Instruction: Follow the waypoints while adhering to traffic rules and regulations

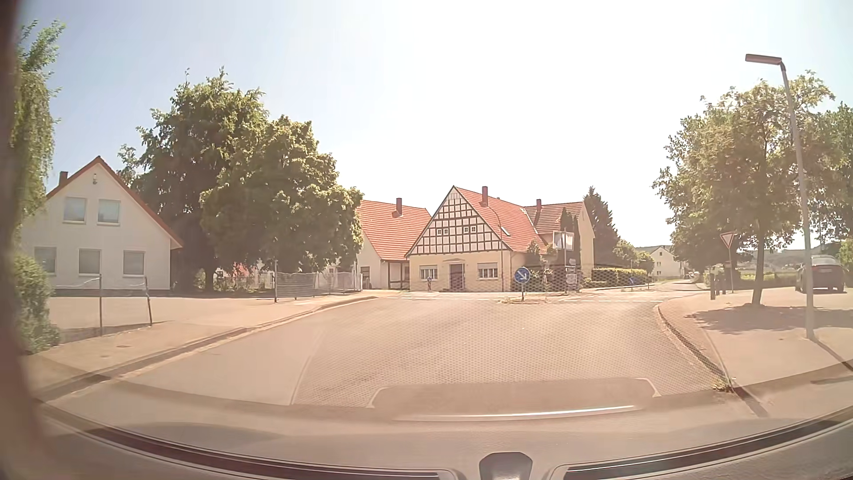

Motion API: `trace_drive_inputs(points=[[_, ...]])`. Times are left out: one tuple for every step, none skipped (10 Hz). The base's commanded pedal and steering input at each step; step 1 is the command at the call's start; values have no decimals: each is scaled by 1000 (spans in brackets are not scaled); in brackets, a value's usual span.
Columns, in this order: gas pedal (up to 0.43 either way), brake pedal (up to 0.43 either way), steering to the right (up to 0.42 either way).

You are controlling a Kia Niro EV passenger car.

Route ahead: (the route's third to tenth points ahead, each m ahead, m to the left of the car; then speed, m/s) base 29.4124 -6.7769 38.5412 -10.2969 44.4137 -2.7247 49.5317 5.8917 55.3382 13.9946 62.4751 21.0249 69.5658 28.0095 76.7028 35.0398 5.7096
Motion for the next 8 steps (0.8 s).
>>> trace_drive_inputs(points=[[47,6,82],[47,6,84],[59,6,85],[67,6,87],[110,6,89],[130,12,94],[130,6,99],[138,6,104]])
